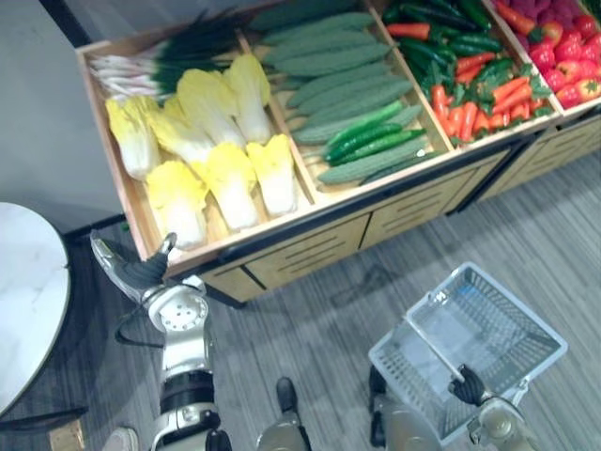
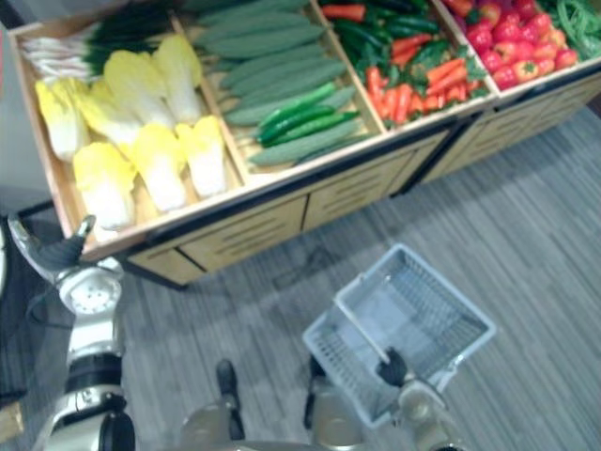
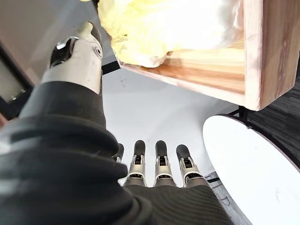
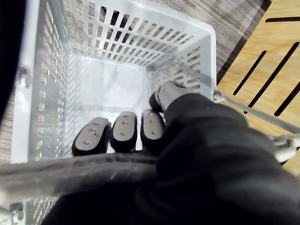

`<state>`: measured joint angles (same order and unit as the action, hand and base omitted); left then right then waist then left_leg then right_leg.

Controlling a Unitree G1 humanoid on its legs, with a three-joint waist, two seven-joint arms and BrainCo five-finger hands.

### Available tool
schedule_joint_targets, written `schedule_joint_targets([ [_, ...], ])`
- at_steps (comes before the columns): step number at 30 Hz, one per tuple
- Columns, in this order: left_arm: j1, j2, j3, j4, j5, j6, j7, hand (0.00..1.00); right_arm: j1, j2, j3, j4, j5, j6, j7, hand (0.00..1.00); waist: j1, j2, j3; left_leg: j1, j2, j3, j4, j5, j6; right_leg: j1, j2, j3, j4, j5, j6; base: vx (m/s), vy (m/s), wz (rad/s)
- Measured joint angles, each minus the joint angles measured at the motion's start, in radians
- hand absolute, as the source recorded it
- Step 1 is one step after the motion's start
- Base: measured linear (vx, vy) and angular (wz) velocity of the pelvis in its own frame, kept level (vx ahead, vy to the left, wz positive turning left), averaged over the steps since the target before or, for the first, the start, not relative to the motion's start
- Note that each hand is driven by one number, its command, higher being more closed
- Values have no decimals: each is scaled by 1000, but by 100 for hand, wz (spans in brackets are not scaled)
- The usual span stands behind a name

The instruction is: Pick vegetable in the basket

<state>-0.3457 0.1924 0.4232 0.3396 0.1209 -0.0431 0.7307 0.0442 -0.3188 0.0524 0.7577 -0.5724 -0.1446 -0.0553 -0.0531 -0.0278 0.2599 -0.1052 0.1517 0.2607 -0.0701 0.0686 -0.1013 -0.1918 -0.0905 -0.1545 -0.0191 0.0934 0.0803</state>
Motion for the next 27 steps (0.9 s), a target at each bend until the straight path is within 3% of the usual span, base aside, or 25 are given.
schedule_joint_targets([
  [10, -150, 95, 14, 103, -33, 36, 15, 0, -56, 0, 45, -5, 1, -14, -12, 100, 0, -26, 49, -45, -6, 8, 0, 0, 0, -52, -2, 19, -1, 7, -2, 51, 6, -4],
  [16, -191, 105, 4, 133, -32, 46, 16, 0, -66, 0, 47, -5, 6, -22, -28, 100, 1, -31, 77, -50, -10, 10, 0, 0, 0, -63, -6, 28, 1, 7, -2, 10, 5, -3],
  [20, -240, 164, -4, 219, -32, 56, 14, 0, -83, 0, 73, -4, 25, -24, -29, 100, 1, -45, 101, -59, -7, 18, 0, 0, 0, -79, -1, 39, 3, 14, -3, -17, 0, -6],
  [27, -274, 203, -46, 250, 17, 79, 10, 0, -95, 0, 75, 3, 31, -32, -46, 100, 3, -45, 108, -82, -9, 24, 1, 1, 2, -104, -3, 45, 2, 21, -2, -6, 0, -2],
])
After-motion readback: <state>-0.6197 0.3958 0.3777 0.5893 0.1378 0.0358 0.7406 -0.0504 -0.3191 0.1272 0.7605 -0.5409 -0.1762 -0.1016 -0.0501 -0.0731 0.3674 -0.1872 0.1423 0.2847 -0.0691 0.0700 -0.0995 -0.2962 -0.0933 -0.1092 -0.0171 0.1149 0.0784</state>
